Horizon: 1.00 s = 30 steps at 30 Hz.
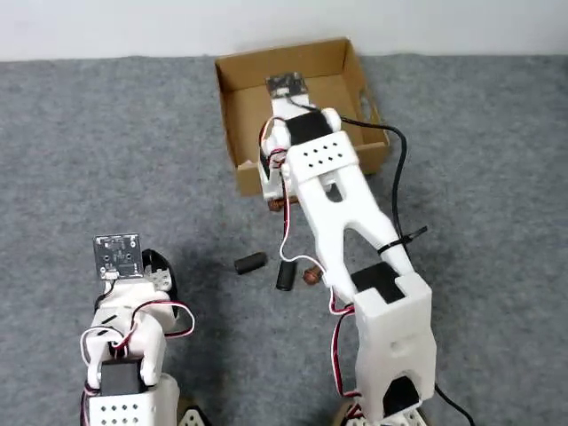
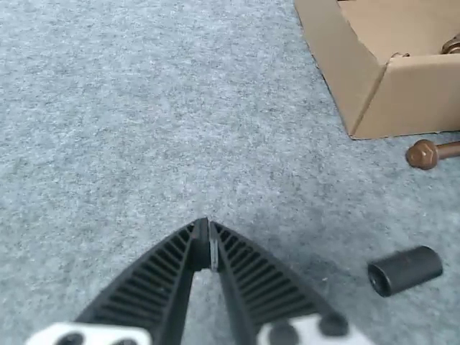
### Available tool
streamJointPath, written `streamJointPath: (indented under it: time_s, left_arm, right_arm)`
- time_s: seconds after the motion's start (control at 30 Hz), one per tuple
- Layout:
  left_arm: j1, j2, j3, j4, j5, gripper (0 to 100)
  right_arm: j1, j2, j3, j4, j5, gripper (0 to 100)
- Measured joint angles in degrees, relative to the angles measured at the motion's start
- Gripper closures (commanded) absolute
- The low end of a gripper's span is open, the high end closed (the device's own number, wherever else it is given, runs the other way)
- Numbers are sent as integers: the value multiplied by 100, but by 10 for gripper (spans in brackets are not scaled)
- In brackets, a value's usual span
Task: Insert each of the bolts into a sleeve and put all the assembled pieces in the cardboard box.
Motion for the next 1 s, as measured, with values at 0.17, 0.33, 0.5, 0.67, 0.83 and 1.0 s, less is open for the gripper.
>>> streamJointPath:
  time_s: [0.17, 0.33, 0.5, 0.67, 0.83, 1.0]
  left_arm:
    - [0, 0, 0, 0, 0, 995]
    - [0, 0, 0, 0, 0, 995]
    - [0, 0, 0, 0, 0, 995]
    - [0, 0, 0, 0, 0, 995]
    - [0, 0, 0, 0, 0, 995]
    - [0, 0, 0, 0, 0, 995]
  right_arm:
    - [-273, 0, 0, 730, -580, 876]
    - [-387, -114, 97, 809, -1064, 873]
    - [-624, -484, 1073, 809, -1495, 873]
    - [-826, -695, 1916, 791, -1811, 873]
    - [-888, -695, 2171, 316, -1837, 873]
    - [-914, -501, 2180, 105, -1855, 876]
